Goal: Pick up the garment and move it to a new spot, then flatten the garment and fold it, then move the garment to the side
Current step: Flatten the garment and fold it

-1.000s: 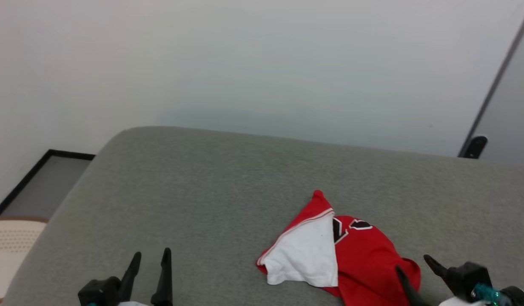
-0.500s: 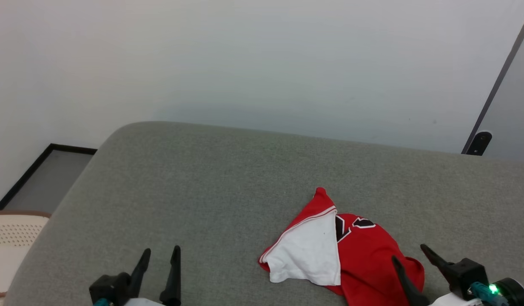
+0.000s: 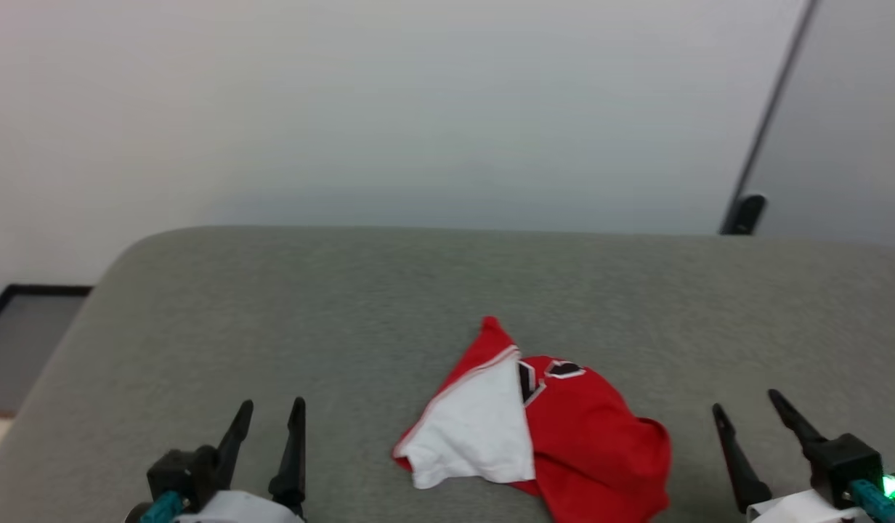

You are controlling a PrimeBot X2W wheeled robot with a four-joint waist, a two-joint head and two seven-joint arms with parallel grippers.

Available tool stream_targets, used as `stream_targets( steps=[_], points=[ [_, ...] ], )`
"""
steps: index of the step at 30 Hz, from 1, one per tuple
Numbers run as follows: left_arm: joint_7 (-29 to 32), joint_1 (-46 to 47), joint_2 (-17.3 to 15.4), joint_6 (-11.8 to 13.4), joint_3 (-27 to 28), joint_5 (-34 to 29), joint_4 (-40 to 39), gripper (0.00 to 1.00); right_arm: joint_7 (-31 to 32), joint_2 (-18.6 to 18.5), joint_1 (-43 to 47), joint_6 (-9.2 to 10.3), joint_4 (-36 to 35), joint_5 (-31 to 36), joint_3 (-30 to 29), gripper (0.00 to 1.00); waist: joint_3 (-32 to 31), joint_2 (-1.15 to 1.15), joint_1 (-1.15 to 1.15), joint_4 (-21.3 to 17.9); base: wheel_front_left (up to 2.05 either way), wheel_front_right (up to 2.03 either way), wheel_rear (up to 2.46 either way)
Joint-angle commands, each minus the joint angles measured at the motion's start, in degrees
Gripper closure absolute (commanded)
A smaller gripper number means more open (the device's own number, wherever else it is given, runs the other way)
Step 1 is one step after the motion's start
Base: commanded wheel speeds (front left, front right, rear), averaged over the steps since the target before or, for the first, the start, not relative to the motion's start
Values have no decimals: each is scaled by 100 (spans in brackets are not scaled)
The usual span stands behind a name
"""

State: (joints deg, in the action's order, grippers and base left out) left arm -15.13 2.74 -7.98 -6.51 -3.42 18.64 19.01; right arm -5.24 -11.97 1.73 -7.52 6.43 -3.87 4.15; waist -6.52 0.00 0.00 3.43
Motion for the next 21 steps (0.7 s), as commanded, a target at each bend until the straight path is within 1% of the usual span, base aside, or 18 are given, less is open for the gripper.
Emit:
stream_targets(
  steps=[1,7,11,13,16,21],
  points=[
    [11,73,12,28,1,-2,-21,0,-48,46,65,6,-27,61,-63,0,127,0,0,-400,0,0,0],
    [27,291,-52,87,-12,-15,-59,0,-244,326,61,6,-115,299,-454,0,311,0,0,-975,0,0,0],
    [154,442,-85,37,-47,99,-81,0,-349,497,-16,6,-88,365,-544,0,422,0,0,-1300,0,0,0],
    [337,555,-135,-6,-113,175,-97,0,-371,565,-38,6,-61,379,-548,0,472,0,0,-1419,0,0,0],
    [938,804,-231,-51,-258,412,-85,0,-398,641,-59,6,-37,380,-578,0,540,0,0,-1539,0,0,0],
    [2372,1382,-558,-92,-547,902,-233,0,-425,736,-69,6,16,381,-581,0,644,0,0,-1643,0,0,0]
  ],
)
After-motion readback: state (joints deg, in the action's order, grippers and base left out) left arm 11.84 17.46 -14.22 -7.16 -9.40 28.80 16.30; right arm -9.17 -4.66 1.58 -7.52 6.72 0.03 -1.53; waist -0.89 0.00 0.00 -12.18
